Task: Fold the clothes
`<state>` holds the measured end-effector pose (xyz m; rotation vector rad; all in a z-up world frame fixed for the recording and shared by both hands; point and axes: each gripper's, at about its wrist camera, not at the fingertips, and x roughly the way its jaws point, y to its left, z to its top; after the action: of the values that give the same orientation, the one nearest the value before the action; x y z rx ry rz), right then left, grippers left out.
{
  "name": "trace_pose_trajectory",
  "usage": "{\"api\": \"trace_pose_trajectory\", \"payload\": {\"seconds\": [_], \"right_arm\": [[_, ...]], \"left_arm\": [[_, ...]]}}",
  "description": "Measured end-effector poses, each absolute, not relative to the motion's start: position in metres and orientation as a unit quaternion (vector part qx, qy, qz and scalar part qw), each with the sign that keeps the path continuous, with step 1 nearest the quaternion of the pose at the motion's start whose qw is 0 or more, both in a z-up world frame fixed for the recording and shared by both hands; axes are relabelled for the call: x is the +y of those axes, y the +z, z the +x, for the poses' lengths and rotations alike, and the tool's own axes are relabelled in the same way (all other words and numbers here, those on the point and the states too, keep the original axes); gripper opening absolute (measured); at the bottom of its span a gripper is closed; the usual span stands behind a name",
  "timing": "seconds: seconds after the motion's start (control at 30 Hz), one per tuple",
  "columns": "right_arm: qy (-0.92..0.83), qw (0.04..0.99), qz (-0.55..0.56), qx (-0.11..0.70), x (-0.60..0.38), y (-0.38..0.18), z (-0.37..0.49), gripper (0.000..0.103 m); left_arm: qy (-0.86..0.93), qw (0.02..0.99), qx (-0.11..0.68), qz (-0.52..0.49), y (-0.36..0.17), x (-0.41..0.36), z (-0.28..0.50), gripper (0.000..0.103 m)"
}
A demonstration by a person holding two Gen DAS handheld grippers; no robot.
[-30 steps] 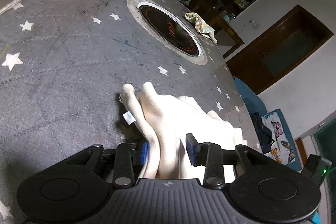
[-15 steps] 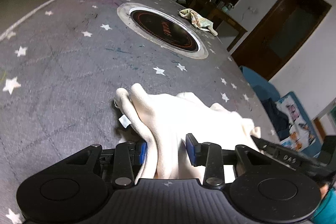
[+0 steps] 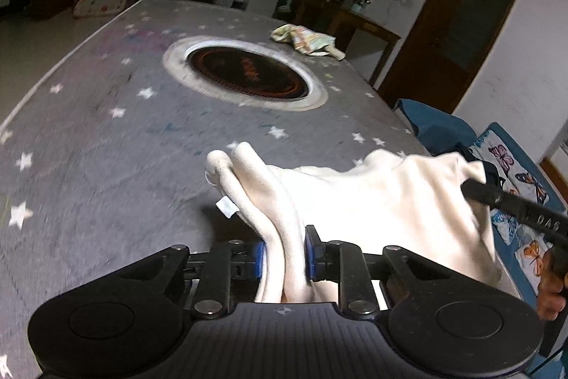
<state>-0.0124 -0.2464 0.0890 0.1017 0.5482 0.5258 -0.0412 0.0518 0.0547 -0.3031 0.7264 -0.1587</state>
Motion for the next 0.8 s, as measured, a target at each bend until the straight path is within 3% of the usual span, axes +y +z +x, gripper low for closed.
{"api": "trace_pose_trajectory", "payload": {"seconds": [0.8], "right_arm": [[0.187,0.965,0.009,0.183,-0.293,0.156,-0.035,0.009]], "left_arm": [[-0.140,0.938,0.305,-0.082,0.115,-0.017,-0.002,0.023]]}}
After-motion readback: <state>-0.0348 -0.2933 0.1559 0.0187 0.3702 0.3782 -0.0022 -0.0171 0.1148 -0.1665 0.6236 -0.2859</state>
